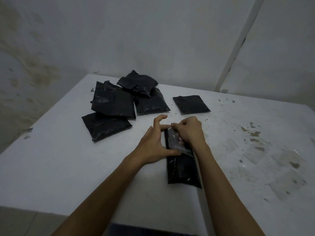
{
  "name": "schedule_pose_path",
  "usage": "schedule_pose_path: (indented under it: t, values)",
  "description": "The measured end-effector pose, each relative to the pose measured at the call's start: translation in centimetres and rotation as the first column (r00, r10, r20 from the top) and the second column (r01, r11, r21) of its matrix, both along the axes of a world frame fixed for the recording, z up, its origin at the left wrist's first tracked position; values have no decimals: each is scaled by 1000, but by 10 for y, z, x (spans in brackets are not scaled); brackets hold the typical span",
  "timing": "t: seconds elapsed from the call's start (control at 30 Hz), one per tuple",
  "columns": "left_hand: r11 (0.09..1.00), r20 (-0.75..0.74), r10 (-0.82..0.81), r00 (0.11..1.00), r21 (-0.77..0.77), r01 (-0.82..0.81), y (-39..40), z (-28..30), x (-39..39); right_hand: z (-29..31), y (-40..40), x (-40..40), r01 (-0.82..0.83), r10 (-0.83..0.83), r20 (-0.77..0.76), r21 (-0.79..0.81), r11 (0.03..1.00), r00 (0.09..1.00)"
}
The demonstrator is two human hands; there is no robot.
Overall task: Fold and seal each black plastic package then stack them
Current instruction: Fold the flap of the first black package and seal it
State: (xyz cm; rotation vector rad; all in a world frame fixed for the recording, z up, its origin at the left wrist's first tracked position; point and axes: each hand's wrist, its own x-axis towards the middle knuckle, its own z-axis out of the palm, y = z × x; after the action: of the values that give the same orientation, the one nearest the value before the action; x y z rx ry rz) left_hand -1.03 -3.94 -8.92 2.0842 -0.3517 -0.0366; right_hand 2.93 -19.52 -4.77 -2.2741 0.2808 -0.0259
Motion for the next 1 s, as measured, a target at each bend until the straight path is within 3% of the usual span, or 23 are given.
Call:
schedule_pose_path:
  t: [0.27, 0.7, 1.0]
  values:
    - [1000, 15, -9, 1000, 17, 9, 0, -4, 2, 1, 4, -1, 25, -25, -14, -8, 1000, 1000]
    - [960, 109, -37, 993, 280, 5, 1, -9, 5, 6, 8, 1, 22, -29, -62, -106, 994, 998]
    - [930, 96, -22, 995, 368, -15, -1, -8, 5, 19, 6, 3, -92, 66, -155, -166, 982, 986]
